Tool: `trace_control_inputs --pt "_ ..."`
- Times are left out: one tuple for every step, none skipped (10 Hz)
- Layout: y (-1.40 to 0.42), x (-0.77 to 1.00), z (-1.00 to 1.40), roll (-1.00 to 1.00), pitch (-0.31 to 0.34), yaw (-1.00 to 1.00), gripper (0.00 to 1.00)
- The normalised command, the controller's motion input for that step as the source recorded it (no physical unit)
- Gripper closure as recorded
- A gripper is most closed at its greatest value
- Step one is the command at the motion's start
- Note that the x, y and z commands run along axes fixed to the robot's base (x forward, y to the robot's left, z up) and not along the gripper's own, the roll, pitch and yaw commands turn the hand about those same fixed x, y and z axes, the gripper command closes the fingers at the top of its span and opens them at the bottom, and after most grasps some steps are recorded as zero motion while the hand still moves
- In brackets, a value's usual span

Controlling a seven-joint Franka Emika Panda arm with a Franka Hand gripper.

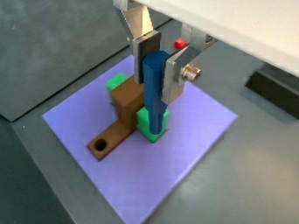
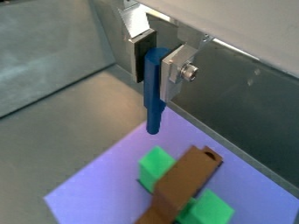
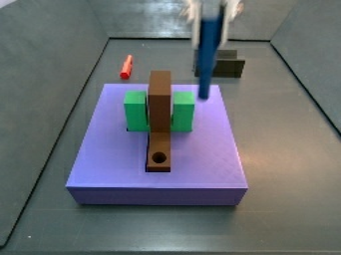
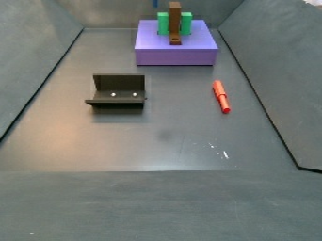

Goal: Pick up the blue object. Move up. Place the blue object on the fixture. Regrasp the blue object. Move to above the board. Insert the blue object.
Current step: Insert the blue object.

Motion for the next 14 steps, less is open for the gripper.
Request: trace_control_inputs --pt "-0.89 -0.41 -0.69 0.29 -0.147 0.1 1.0" --pt "-1.0 -0.38 -0.65 0.15 -0.139 0.11 1.0" --pt "-0.73 -0.51 -0.45 0.14 -0.149 0.06 1.0" --pt "-0.27 -0.58 -0.27 0.16 -0.13 0.0 1.0" --pt "-0.2 -0.28 -0.05 0.3 -0.059 0.01 1.0" --pt "-0.19 -0.04 0.0 0.18 0.019 0.0 1.0" --pt "-0.01 0.0 0.0 0.05 0.027 -0.11 1.0" --pt "0.0 0.13 -0.05 0.0 0.019 0.0 1.0" --pt "0.15 0.03 -0.15 0.08 0.029 -0.01 1.0" --pt "0.14 -0.01 -0.19 0.09 0.0 0.0 1.0" --pt "0.0 -0.06 -0.13 0.1 0.0 0.0 1.0" --pt "-0.04 -0.12 -0.18 0.11 0.0 0.0 1.0" --pt "-0.16 -0.03 -0.15 0.05 0.011 0.0 1.0" --pt "0.0 0.0 -0.23 0.04 0.0 0.0 1.0"
